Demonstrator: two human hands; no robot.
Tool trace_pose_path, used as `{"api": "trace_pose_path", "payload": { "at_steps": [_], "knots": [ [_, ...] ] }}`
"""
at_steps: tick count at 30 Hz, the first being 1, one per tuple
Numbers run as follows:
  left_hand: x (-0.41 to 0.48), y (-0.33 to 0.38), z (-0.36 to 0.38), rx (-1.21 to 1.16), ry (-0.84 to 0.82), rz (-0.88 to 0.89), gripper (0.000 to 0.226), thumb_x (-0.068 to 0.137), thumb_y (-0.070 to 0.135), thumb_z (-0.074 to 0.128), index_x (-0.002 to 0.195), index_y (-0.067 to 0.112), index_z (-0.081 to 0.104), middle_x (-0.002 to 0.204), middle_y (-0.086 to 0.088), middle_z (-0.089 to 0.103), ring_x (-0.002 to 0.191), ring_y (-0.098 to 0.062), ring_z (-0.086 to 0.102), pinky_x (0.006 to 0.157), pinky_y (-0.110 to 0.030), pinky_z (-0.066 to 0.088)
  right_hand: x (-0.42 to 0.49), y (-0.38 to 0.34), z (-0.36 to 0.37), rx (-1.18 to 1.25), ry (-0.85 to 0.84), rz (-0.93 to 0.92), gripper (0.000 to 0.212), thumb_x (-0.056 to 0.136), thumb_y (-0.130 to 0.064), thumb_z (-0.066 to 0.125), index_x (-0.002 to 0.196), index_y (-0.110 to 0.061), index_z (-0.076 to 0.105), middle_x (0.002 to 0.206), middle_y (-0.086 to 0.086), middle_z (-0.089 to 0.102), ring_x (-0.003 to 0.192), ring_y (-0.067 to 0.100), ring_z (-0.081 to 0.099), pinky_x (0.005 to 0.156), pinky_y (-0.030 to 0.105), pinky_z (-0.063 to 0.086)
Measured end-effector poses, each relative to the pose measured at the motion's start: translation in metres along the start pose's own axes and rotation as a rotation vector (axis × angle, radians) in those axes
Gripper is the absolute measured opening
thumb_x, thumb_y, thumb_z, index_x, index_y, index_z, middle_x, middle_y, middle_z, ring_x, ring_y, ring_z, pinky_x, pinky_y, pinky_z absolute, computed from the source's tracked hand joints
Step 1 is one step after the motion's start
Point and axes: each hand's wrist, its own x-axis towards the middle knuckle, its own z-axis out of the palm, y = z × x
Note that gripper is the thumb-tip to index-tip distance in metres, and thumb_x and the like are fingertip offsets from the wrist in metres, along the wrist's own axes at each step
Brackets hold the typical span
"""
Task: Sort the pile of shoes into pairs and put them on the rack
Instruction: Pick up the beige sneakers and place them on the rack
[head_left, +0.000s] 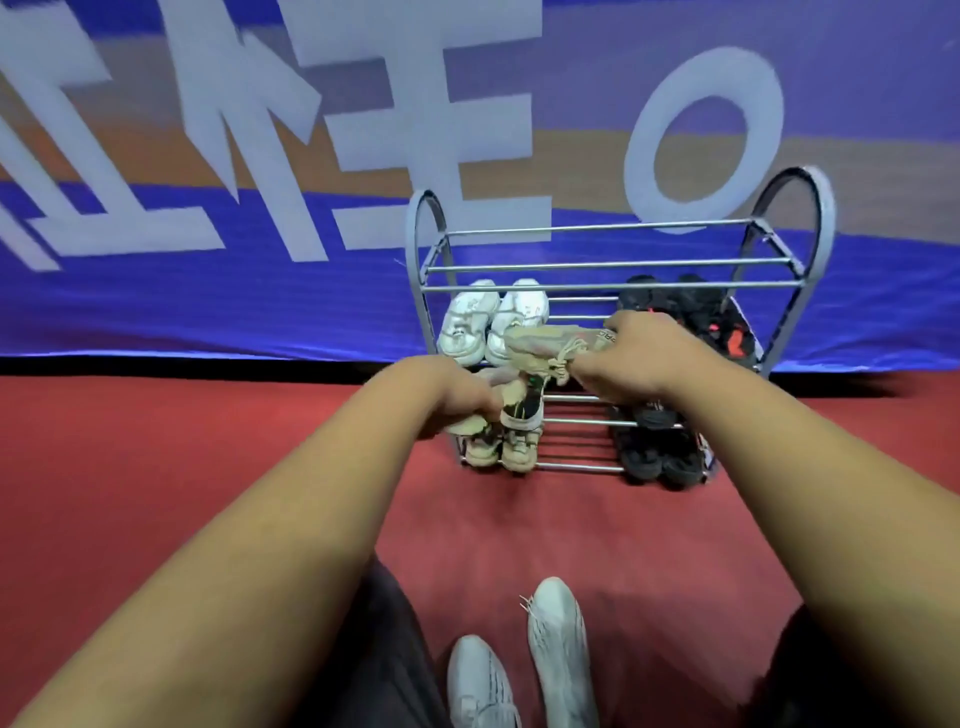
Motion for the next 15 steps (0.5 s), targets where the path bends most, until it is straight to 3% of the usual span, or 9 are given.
{"api": "trace_pose_path", "payload": {
  "at_steps": [1,3,5,7,9,11,15],
  "knots": [
    [-0.006,-0.002,-0.01,-0.017,0.099,0.003,0.014,0.087,0.035,0.074,0.097,0.026,0.067,0.085,-0.008,0.055,0.061,-0.022,0.046,0.054,-0.025,0.037,0.0,-0.004,-0.005,0.053,0.036,0.003,0.051,0.066,-0.06,0.063,0.087,-0.014,0.066,0.081,0.005,0.071,0.076,0.024,0.066,0.075,0.038,0.061],
    [-0.008,-0.009,-0.024,-0.031,0.246,0.009,0.035,0.071,0.043,0.076,0.082,0.012,0.065,0.073,-0.009,0.061,0.056,-0.026,0.055,0.055,-0.026,0.044,-0.001,-0.013,-0.016,0.148,0.098,0.008,0.05,0.064,-0.057,0.065,0.092,-0.016,0.067,0.083,0.002,0.072,0.078,0.023,0.068,0.077,0.037,0.061],
    [-0.008,-0.013,-0.03,-0.065,0.357,0.039,0.056,0.052,0.054,0.068,0.086,0.009,0.069,0.07,-0.009,0.066,0.052,-0.027,0.06,0.054,-0.027,0.049,0.001,-0.02,-0.023,0.248,0.169,0.02,0.05,0.067,-0.053,0.068,0.106,-0.022,0.067,0.096,0.001,0.072,0.091,0.024,0.068,0.083,0.037,0.059],
    [-0.002,-0.015,-0.035,-0.13,0.462,0.058,0.083,0.039,0.06,0.06,0.1,0.005,0.069,0.083,-0.012,0.071,0.056,-0.027,0.064,0.051,-0.026,0.046,0.007,-0.024,-0.025,0.351,0.238,0.021,0.06,0.073,-0.052,0.07,0.127,-0.026,0.064,0.115,0.002,0.072,0.105,0.025,0.067,0.091,0.037,0.056],
    [0.009,-0.013,-0.039,-0.207,0.54,0.091,0.088,0.049,0.059,0.066,0.117,0.004,0.063,0.103,-0.014,0.07,0.071,-0.028,0.066,0.051,-0.027,0.04,0.015,-0.026,-0.024,0.439,0.279,0.031,0.072,0.077,-0.052,0.071,0.142,-0.025,0.057,0.13,0.004,0.068,0.114,0.025,0.065,0.091,0.035,0.052],
    [0.022,-0.006,-0.045,-0.259,0.585,0.124,0.079,0.066,0.054,0.076,0.126,0.006,0.055,0.117,-0.012,0.063,0.087,-0.026,0.064,0.052,-0.029,0.036,0.025,-0.026,-0.02,0.514,0.304,0.035,0.073,0.08,-0.048,0.073,0.146,-0.023,0.054,0.134,0.006,0.066,0.112,0.025,0.063,0.086,0.032,0.047],
    [0.058,0.011,-0.06,-0.286,0.611,0.18,0.068,0.076,0.049,0.079,0.122,0.006,0.057,0.114,-0.01,0.064,0.073,-0.013,0.057,0.05,-0.028,0.034,0.051,-0.026,-0.015,0.564,0.359,0.029,0.073,0.079,-0.04,0.074,0.145,-0.02,0.052,0.129,0.007,0.067,0.113,0.027,0.063,0.084,0.032,0.044]
  ]
}}
